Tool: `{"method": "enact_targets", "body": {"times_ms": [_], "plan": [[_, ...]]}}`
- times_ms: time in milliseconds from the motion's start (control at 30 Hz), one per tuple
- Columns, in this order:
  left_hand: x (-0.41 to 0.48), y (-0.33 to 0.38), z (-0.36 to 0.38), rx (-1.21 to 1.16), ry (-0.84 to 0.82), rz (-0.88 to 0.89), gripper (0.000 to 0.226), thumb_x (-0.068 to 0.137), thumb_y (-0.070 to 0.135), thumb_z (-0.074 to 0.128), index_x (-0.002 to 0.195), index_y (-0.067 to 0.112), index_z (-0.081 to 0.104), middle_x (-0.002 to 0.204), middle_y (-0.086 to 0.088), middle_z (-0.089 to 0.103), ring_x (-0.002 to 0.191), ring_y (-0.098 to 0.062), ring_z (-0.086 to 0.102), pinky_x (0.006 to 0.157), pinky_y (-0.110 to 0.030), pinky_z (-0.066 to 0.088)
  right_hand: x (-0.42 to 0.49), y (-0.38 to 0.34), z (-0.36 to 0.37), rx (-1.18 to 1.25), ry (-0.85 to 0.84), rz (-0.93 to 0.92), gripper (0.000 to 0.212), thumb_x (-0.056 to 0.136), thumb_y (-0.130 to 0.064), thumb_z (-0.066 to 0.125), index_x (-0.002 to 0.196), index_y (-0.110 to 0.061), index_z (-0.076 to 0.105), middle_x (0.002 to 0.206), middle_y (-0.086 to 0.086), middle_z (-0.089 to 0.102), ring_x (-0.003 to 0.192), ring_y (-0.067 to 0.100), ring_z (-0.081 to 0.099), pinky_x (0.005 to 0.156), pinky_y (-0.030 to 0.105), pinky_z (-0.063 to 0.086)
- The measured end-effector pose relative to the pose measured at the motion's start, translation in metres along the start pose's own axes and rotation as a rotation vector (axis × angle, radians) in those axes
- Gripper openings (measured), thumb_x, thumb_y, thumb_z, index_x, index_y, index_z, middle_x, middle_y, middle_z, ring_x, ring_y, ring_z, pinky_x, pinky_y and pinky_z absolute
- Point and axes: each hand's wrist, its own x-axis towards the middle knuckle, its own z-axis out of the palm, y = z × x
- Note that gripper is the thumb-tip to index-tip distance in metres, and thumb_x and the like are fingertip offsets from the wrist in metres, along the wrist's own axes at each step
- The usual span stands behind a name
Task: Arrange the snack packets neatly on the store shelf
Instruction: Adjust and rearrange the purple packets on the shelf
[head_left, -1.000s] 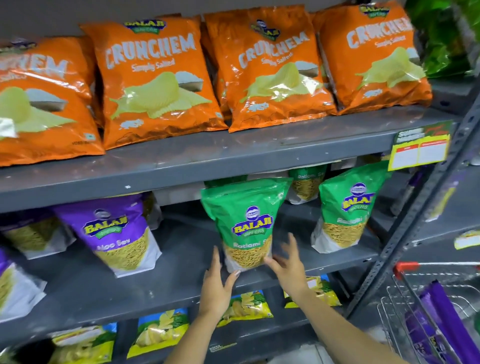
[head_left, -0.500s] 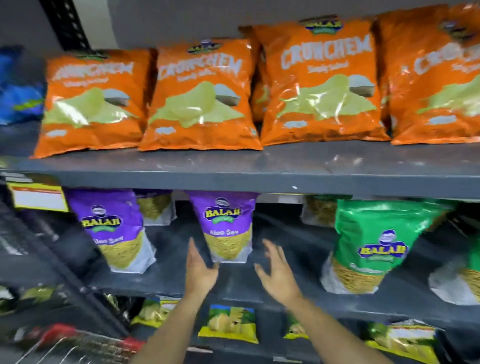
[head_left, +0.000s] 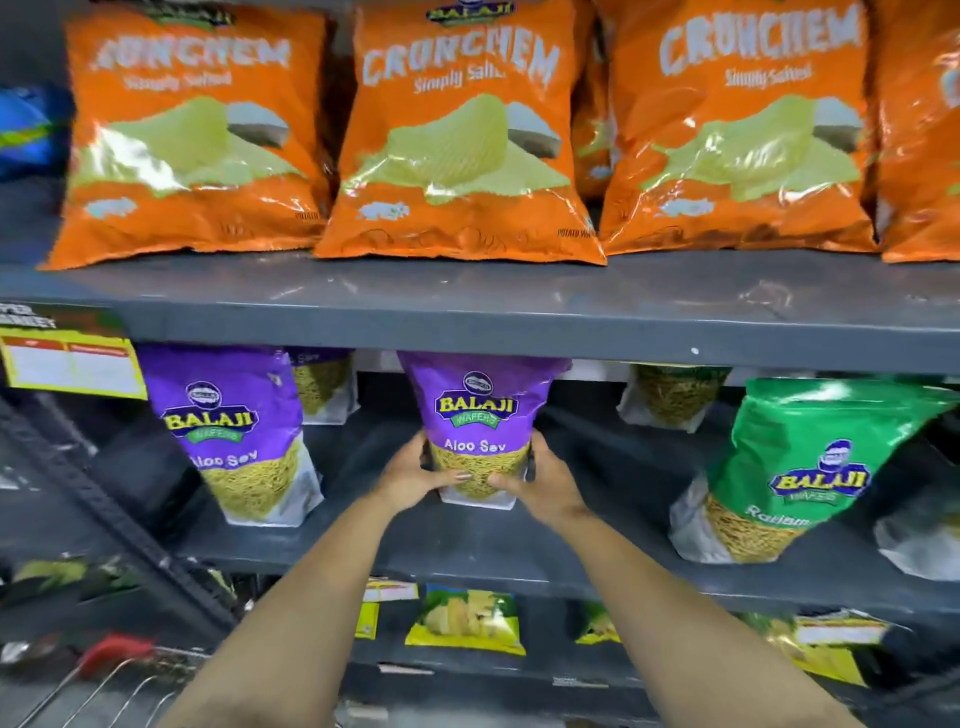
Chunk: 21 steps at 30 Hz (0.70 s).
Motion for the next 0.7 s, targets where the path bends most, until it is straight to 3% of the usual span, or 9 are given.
{"method": "enact_targets", "body": {"times_ms": [100, 233, 333, 433, 567, 700], "plan": [[-0.007, -0.004, 0.001, 0.023, 0.000, -0.013, 0.061, 0.069, -0.001, 0.083, 0.110, 0.032, 0.052, 0.107, 0.006, 0.069, 0.097, -0.012, 0.065, 0.087, -0.027, 0.054, -0.010, -0.001, 0.000, -0.032, 0.017, -0.001, 0.069, 0.066, -0.028, 0.084, 0.125, -0.034, 0.048, 0.105, -0.022, 0.068, 0.092, -0.009, 0.061, 0.071, 0.001, 0.042], [-0.022, -0.007, 0.003, 0.008, 0.005, -0.022, 0.058, 0.068, 0.001, 0.084, 0.107, 0.033, 0.055, 0.105, 0.010, 0.070, 0.093, -0.005, 0.068, 0.076, -0.017, 0.057, -0.022, 0.000, 0.000, -0.087, 0.030, 0.027, 0.068, 0.064, -0.033, 0.083, 0.121, -0.041, 0.047, 0.096, -0.022, 0.068, 0.085, -0.005, 0.061, 0.072, 0.015, 0.046], [-0.033, -0.007, 0.005, 0.006, 0.001, -0.036, 0.058, 0.068, 0.001, 0.084, 0.107, 0.032, 0.055, 0.108, 0.006, 0.070, 0.095, -0.007, 0.068, 0.076, -0.018, 0.057, -0.031, 0.000, 0.000, -0.109, 0.013, 0.038, 0.069, 0.064, -0.039, 0.082, 0.122, -0.044, 0.045, 0.102, -0.020, 0.068, 0.092, -0.003, 0.062, 0.078, 0.024, 0.051], [-0.041, -0.008, 0.005, 0.036, -0.018, -0.040, 0.056, 0.068, 0.005, 0.085, 0.106, 0.034, 0.055, 0.106, 0.013, 0.069, 0.094, -0.001, 0.067, 0.072, -0.015, 0.056, -0.041, -0.001, 0.000, -0.134, 0.013, 0.025, 0.072, 0.064, -0.041, 0.082, 0.125, -0.040, 0.044, 0.107, -0.015, 0.068, 0.098, 0.005, 0.063, 0.083, 0.029, 0.053], [-0.050, -0.008, 0.005, 0.077, -0.031, -0.047, 0.057, 0.066, 0.013, 0.088, 0.106, 0.037, 0.054, 0.107, 0.015, 0.069, 0.102, -0.009, 0.067, 0.084, -0.023, 0.055, -0.051, -0.002, 0.000, -0.160, 0.018, 0.008, 0.075, 0.065, -0.043, 0.082, 0.128, -0.039, 0.042, 0.106, -0.014, 0.068, 0.098, 0.007, 0.064, 0.081, 0.026, 0.053], [-0.060, -0.011, 0.005, 0.107, -0.015, -0.053, 0.059, 0.063, 0.022, 0.090, 0.105, 0.041, 0.054, 0.107, 0.016, 0.069, 0.109, -0.016, 0.067, 0.093, -0.034, 0.055, -0.058, -0.002, 0.002, -0.166, 0.010, 0.007, 0.075, 0.066, -0.043, 0.082, 0.129, -0.041, 0.041, 0.110, -0.011, 0.069, 0.102, 0.012, 0.064, 0.086, 0.032, 0.055]]}}
